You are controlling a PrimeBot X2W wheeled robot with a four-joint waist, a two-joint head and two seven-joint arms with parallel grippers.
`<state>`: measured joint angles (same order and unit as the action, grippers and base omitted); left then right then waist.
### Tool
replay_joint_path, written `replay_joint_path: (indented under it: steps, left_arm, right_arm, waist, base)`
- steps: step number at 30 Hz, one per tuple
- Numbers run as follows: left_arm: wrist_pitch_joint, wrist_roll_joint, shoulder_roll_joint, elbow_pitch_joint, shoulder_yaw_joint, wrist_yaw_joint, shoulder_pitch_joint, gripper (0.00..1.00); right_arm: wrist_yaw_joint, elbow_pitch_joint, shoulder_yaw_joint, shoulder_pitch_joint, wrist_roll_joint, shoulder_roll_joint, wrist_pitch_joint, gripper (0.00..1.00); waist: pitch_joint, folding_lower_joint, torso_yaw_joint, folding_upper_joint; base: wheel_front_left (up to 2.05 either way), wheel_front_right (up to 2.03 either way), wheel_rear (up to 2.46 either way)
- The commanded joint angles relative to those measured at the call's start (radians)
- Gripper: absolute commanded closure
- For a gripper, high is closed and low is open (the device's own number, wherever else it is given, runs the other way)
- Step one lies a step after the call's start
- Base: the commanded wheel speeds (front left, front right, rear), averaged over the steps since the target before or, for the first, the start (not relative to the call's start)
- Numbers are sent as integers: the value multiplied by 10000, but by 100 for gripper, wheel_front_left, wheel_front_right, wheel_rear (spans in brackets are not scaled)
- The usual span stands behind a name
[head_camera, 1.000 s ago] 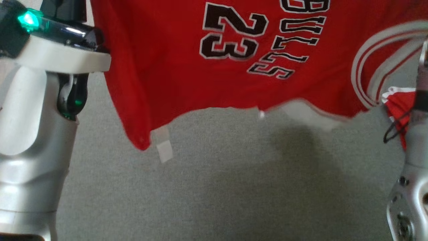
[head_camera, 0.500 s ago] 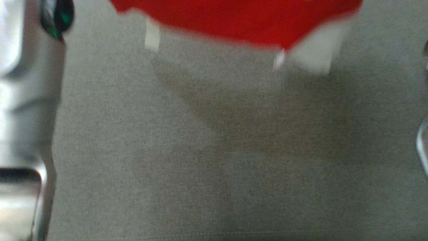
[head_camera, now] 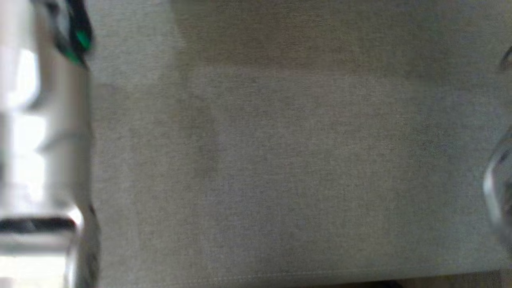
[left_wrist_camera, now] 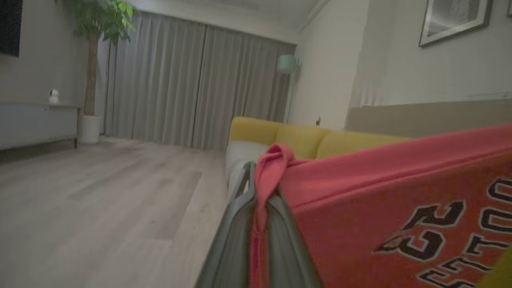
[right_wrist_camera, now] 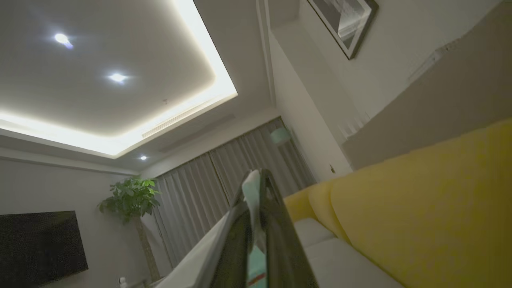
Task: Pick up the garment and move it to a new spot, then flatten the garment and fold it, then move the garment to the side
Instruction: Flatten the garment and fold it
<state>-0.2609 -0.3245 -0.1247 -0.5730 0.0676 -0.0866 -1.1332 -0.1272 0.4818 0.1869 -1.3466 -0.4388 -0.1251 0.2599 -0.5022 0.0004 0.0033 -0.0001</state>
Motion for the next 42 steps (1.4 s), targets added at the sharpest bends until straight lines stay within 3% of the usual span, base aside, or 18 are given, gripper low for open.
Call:
replay_joint_path:
  steps: [1, 7, 9, 16, 27, 42]
  left_arm:
    - [-7, -18, -369, 180, -322, 11, 201, 100]
    - [-8, -235, 411, -575, -936, -331, 2979, 100]
    - [-8, -332, 616, -754, -1102, -401, 4174, 100]
    - [-8, -565, 736, -771, -1347, -436, 6233, 100]
    - [-8, -1791, 743, -469, -1426, -439, 8876, 100]
    - [-9, -2530, 744, 494, -270, -438, 11592, 100]
  right_arm:
    - [-35, -405, -21, 235, -173, 181, 17, 100]
    - [-35, -1525, -672, 4422, -1879, 146, 17, 100]
    - [-35, -2032, -423, 6463, -2734, 154, 17, 100]
    - [-35, -2520, -383, 9709, -3740, 428, 18, 100]
    - [-35, -2121, -1131, 12404, -3975, 586, 18, 100]
    - [-35, -1705, -1750, 13873, -4247, 441, 18, 100]
  waist:
    - [-45, -4, -124, 1]
    - [271, -4, -361, 1]
    - [572, -4, -512, 1]
    - [1427, -4, -880, 1]
    - [3210, -4, -1046, 1]
    - [4736, -4, -657, 1]
  base:
    - [0, 0, 0]
    - [0, 0, 0]
    - [0, 0, 0]
    - [0, 0, 0]
    - [0, 0, 0]
    - [0, 0, 0]
